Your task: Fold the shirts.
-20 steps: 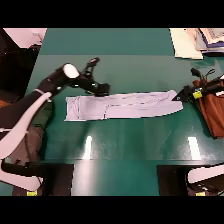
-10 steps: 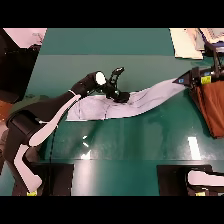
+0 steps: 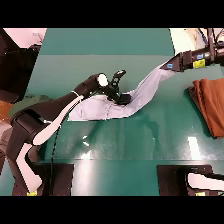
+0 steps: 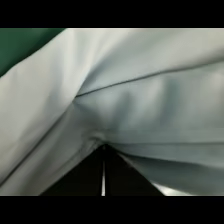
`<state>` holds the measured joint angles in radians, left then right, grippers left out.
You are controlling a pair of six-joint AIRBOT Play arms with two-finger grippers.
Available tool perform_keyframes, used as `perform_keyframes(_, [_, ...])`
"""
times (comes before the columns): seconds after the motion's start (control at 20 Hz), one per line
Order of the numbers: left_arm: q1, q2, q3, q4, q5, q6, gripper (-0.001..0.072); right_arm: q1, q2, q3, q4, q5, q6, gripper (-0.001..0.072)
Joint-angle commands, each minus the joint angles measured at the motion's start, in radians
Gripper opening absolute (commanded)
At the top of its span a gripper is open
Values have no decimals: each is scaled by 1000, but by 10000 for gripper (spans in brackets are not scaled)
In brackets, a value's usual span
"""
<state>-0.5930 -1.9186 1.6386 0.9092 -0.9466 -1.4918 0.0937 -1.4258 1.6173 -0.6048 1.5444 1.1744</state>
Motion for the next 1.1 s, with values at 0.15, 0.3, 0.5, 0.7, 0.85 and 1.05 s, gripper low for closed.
perform_keyframes(0.15, [16,6,90,55,-93,6,20,80,1,23,2,-23,3,13])
perform_keyframes(0.3, [47,7,201,146,-195,1,21,113,1,23,2,-27,3,14])
perform_keyframes(0.5, [161,83,309,255,-254,-5,21,195,-1,23,3,-70,-19,13])
perform_keyframes(0.7, [329,219,352,293,-308,0,21,338,-44,24,11,-166,-51,14])
perform_keyframes(0.85, [447,316,354,296,-337,7,22,492,-157,86,11,-230,-73,14])
perform_keyframes(1.05, [550,407,354,296,-367,7,22,745,-428,305,2,-449,-121,49])
